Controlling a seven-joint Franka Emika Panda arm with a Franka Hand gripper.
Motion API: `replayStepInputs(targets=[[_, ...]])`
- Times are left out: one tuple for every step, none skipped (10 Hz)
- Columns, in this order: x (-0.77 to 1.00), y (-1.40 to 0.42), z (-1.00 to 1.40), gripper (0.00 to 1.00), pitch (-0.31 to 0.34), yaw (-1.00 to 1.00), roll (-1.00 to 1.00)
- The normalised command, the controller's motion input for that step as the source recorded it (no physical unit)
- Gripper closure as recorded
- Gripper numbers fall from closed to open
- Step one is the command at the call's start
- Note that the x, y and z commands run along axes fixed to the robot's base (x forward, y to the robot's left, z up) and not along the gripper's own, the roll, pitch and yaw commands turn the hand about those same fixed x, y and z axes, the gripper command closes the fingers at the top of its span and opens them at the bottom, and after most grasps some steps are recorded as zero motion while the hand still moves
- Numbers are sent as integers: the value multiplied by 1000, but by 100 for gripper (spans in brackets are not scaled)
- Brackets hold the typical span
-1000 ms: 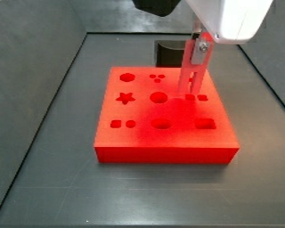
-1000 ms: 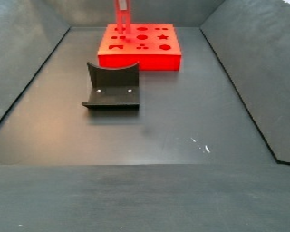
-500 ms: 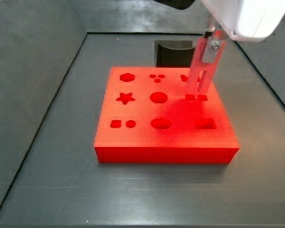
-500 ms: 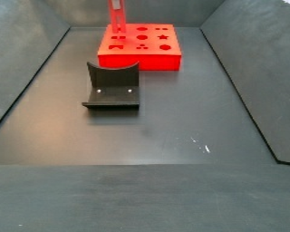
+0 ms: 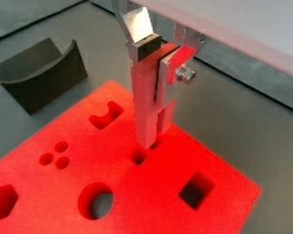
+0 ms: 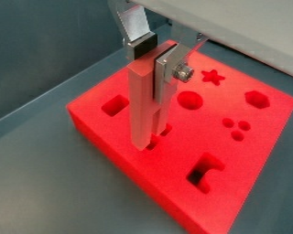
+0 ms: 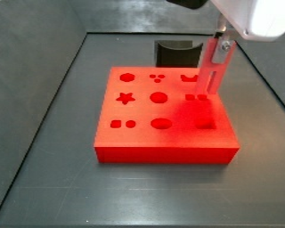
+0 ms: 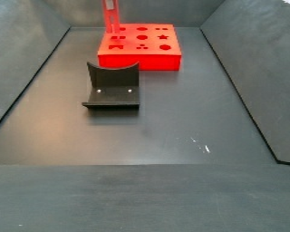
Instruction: Insert the double-square object.
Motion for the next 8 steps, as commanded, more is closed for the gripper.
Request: replayStepInputs(targets=[[0, 9, -63, 100, 3, 0, 0], [-97, 6, -11, 100, 0, 0, 0], [-249, 0, 0, 100, 0, 0, 0], [-120, 0, 0, 100, 0, 0, 0], [-109, 0, 0, 100, 0, 0, 0], [-43, 0, -14, 100, 0, 0, 0], [6, 0, -57, 100, 0, 69, 0], [0, 23, -80, 100, 0, 51, 0]])
